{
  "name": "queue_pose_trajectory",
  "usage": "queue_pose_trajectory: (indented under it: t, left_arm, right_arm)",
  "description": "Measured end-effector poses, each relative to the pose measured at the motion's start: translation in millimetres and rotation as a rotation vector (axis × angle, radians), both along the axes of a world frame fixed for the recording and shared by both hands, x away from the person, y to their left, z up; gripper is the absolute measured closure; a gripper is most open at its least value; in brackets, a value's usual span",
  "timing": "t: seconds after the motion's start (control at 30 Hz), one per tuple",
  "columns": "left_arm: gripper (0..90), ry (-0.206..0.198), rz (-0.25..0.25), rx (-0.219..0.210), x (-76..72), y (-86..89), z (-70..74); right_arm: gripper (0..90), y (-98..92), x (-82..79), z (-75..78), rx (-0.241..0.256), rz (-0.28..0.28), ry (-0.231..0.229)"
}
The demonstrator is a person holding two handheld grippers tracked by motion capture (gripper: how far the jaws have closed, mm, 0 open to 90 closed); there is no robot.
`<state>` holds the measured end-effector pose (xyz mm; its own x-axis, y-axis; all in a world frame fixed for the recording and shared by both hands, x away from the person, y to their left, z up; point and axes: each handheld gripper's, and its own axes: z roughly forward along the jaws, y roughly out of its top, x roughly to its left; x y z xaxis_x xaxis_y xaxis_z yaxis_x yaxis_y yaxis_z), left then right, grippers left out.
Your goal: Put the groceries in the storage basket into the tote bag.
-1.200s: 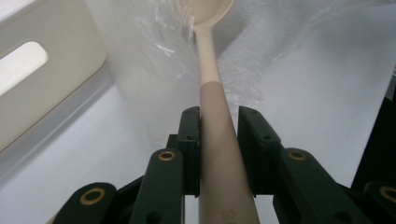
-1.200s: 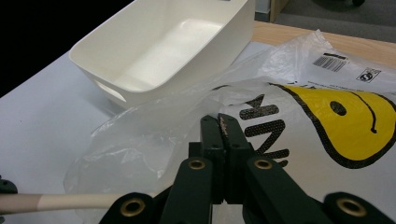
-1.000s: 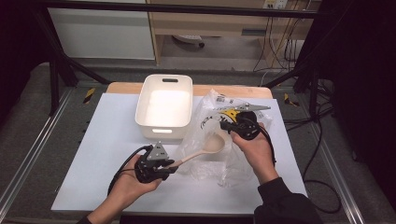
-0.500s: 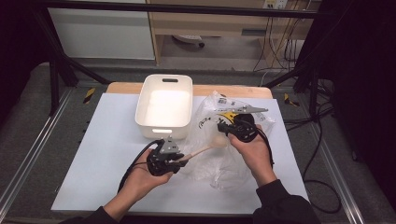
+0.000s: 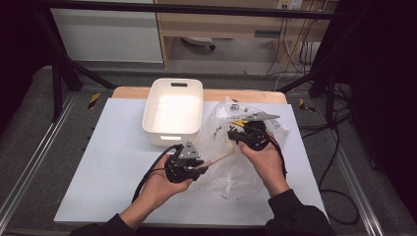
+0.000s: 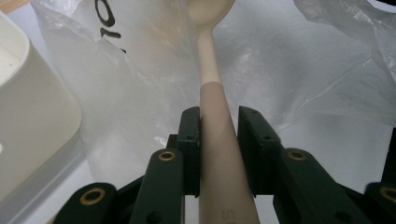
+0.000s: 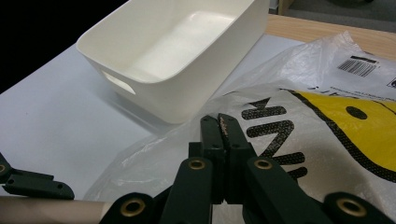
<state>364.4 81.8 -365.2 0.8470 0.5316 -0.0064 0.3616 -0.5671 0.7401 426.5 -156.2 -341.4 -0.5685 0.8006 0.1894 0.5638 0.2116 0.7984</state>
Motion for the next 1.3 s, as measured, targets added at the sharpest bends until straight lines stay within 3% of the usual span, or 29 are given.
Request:
queue_pose_trajectory:
  t: [0.57,0.93,1.3]
  left_arm:
    - [70.9,-0.011,0.018,0.020,11.8,-6.5,-8.3]
    - [71.0,0.001,0.032,0.023,22.7,-9.4,-21.4]
    - [70.9,-0.009,0.014,-0.002,18.8,-23.8,-20.2]
  right_arm:
    - [90.0,-5.7,-1.7,26.8,0.006,-0.015,-0.056]
    - [90.0,-4.8,-1.0,39.6,0.000,-0.012,-0.060]
    - [90.0,1.6,1.0,36.2,-0.010,-0.007,-0.051]
